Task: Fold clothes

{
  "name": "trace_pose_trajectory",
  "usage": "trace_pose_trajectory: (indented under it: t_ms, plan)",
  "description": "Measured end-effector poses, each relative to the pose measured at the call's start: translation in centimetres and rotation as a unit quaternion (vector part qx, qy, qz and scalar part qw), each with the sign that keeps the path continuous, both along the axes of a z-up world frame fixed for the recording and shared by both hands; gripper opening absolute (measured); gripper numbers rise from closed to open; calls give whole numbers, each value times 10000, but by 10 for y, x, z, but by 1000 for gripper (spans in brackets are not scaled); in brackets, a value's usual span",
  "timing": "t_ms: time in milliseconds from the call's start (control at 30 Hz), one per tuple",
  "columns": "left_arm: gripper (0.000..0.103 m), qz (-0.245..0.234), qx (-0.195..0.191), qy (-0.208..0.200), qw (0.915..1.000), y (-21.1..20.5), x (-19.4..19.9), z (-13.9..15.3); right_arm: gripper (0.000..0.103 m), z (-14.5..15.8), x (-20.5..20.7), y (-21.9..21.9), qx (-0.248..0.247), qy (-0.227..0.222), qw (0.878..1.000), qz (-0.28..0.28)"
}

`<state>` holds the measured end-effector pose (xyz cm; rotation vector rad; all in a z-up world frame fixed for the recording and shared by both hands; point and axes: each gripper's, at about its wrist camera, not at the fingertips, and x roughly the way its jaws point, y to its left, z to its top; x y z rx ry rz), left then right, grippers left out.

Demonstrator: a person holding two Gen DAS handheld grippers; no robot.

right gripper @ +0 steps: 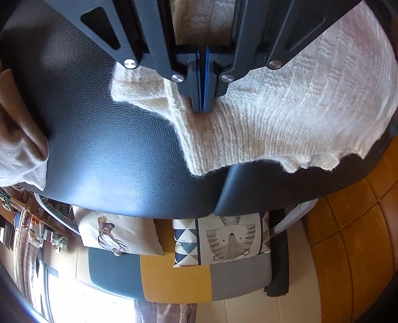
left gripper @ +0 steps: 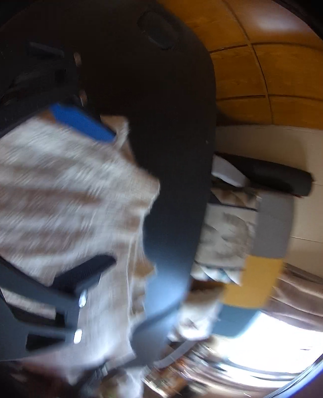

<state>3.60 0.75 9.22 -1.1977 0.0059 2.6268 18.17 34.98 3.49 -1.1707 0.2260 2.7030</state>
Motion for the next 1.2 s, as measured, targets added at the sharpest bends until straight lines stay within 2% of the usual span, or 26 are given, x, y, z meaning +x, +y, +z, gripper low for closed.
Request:
trace_pose_trajectory:
  t_ms: [67, 100, 300, 467, 567, 700, 767, 833, 933, 967, 1100, 1200]
  plan:
    - [53, 41, 3, -356, 9994, 1, -22, -15, 0, 1, -2, -2, 90, -17, 10000, 10]
    - [52, 59, 27, -496, 9987, 1, -31, -21, 0, 2, -2, -4, 132, -20, 9999, 11]
    - [55, 148, -40, -316, 9994, 0, -41, -31, 0, 2, -3, -6, 242, -29, 9997, 20]
    - [57, 715, 209, -282, 9968, -19, -37, -31, 0, 2, -3, -6, 263, -21, 9996, 26]
    - [58, 698, 235, -311, 9968, -20, -37, -31, 0, 2, -2, -5, 227, -5, 9997, 29]
    - [59, 537, 9, -460, 9975, -10, -40, -22, 0, 3, -2, -2, 91, 9, 9999, 53]
    - [59, 457, 168, -348, 9982, -12, -30, -9, 2, 7, -1, 8, -296, 44, 9994, 148]
    - [59, 372, 406, -159, 9984, -16, -14, 5, 9, 18, 8, 20, -696, 173, 9973, 146]
    - [60, 238, 712, 129, 9971, -17, 14, 17, 15, 35, 36, 18, -686, 448, 9966, 41]
    - [63, 200, 709, 163, 9971, -15, 21, 16, 15, 40, 45, 17, -683, 539, 9962, 6]
    - [63, -20, 534, 129, 9985, -2, 33, 4, 15, 55, 74, 7, -636, 777, 9949, 14]
    - [66, -150, 113, 175, 9997, 9, 36, -14, 15, 46, 73, -7, -718, 662, 9947, 316]
